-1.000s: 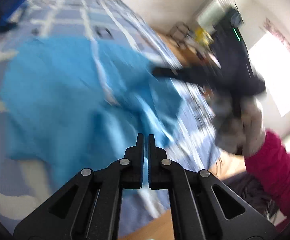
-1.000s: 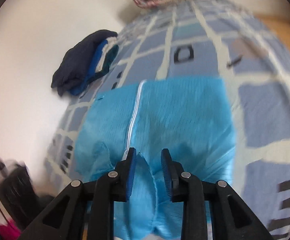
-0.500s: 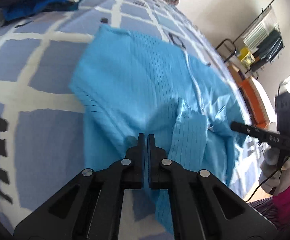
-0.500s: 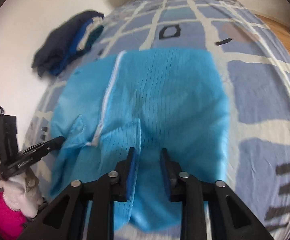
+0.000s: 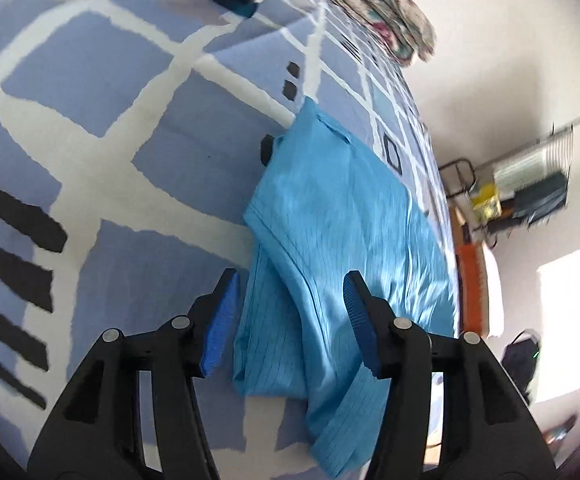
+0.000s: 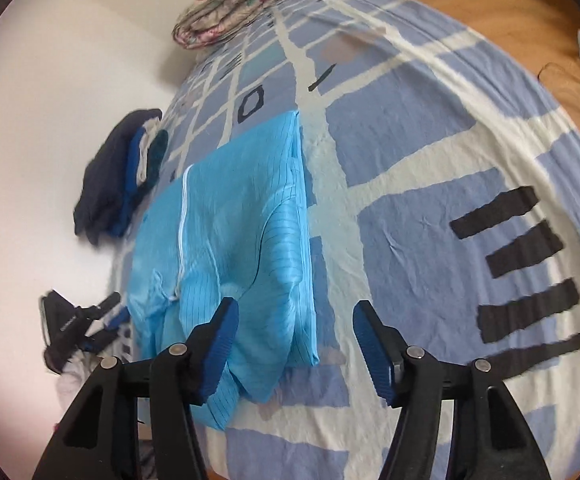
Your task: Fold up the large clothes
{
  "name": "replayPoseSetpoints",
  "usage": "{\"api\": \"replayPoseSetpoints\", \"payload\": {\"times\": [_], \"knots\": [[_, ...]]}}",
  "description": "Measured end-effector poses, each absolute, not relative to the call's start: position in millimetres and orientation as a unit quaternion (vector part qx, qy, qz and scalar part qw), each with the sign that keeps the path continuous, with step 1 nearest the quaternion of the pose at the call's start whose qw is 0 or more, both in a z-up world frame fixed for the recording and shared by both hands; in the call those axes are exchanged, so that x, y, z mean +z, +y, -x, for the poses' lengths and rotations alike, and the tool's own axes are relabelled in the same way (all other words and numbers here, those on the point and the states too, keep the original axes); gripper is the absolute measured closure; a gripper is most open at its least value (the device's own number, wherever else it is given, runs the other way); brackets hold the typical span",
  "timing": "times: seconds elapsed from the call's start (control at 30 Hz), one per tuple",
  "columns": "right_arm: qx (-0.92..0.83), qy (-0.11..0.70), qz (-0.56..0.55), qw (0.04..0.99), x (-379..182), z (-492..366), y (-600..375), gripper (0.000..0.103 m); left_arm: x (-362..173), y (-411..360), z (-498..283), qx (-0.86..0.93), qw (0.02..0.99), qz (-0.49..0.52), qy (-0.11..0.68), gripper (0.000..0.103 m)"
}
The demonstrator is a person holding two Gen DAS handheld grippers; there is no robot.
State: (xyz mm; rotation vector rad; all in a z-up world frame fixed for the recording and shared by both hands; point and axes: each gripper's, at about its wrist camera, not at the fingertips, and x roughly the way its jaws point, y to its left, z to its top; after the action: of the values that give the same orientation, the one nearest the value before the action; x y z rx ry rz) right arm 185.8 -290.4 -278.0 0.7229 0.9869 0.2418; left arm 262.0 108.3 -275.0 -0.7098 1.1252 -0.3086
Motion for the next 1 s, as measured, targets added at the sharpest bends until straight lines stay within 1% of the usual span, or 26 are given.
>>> {"api": "replayPoseSetpoints", "payload": {"times": [0.03,0.07,0.1,0.13,0.17,0.23,0.27,0.33,0.37,0.4,0.47,0.53,0.6,0.63,0.7,0.77,0.83,0.87,0.9,1.0], "knots": [[0.117,0.463,-0.342,0.810,-280.3,-187.7,-289.2,0.041,-276.0,108.3,-265.0,-0.141,0.775,0.330,0.520,0.049],[0.122,0.463,-0.344,0.808,-282.6,-192.0,-286.8,0.049,-278.4,108.4,-269.1,-0.140,0.775,0.333,0.519,0.050],[0.127,0.466,-0.343,0.806,-284.1,-195.7,-283.8,0.058,-281.0,107.6,-272.9,-0.145,0.772,0.337,0.519,0.064],[0.134,0.471,-0.340,0.803,-285.5,-199.3,-279.7,0.064,-282.1,106.3,-274.4,-0.150,0.769,0.339,0.521,0.078],[0.140,0.474,-0.338,0.800,-286.2,-202.3,-275.2,0.072,-283.9,104.3,-277.2,-0.158,0.764,0.339,0.525,0.098],[0.148,0.474,-0.338,0.799,-285.0,-205.0,-269.1,0.073,-282.8,102.8,-277.6,-0.168,0.766,0.334,0.523,0.098],[0.154,0.472,-0.339,0.799,-284.3,-206.6,-266.3,0.073,-281.4,101.7,-276.9,-0.172,0.768,0.330,0.522,0.101],[0.164,0.472,-0.341,0.796,-284.7,-209.2,-261.8,0.073,-278.1,100.9,-273.7,-0.179,0.768,0.326,0.521,0.102],[0.173,0.471,-0.347,0.792,-285.7,-209.1,-261.2,0.079,-276.2,101.4,-271.7,-0.181,0.768,0.325,0.521,0.103],[0.187,0.470,-0.365,0.781,-287.5,-208.2,-261.5,0.090,-274.4,102.8,-268.5,-0.184,0.766,0.328,0.521,0.103],[0.213,0.461,-0.426,0.749,-292.8,-205.0,-266.2,0.097,-270.6,107.6,-259.6,-0.191,0.758,0.340,0.523,0.103],[0.228,0.450,-0.459,0.731,-293.5,-196.3,-269.5,0.099,-267.2,111.5,-251.0,-0.200,0.753,0.345,0.524,0.103],[0.230,0.453,-0.454,0.732,-295.1,-190.8,-268.2,0.099,-269.3,115.6,-243.8,-0.194,0.756,0.336,0.528,0.103],[0.226,0.461,-0.444,0.734,-297.7,-190.2,-266.5,0.099,-272.1,114.7,-242.8,-0.188,0.758,0.323,0.534,0.103],[0.189,0.503,-0.403,0.741,-312.5,-192.0,-259.2,0.099,-283.3,112.5,-243.0,-0.170,0.763,0.296,0.549,0.103],[0.178,0.519,-0.378,0.745,-317.8,-193.4,-252.2,0.100,-291.0,111.6,-244.2,-0.161,0.755,0.306,0.558,0.102],[0.174,0.527,-0.344,0.758,-307.3,-192.4,-245.9,0.093,-287.6,111.1,-245.7,-0.160,0.754,0.300,0.562,0.101],[0.168,0.527,-0.312,0.773,-294.4,-190.4,-242.0,0.084,-281.2,111.6,-246.6,-0.154,0.758,0.289,0.564,0.096],[0.153,0.520,-0.274,0.794,-278.3,-186.7,-239.0,0.077,-276.2,112.7,-247.3,-0.148,0.763,0.280,0.563,0.095],[0.141,0.489,-0.214,0.834,-236.9,-175.1,-235.3,0.077,-245.5,117.1,-244.9,-0.130,0.796,0.249,0.536,0.095]]}}
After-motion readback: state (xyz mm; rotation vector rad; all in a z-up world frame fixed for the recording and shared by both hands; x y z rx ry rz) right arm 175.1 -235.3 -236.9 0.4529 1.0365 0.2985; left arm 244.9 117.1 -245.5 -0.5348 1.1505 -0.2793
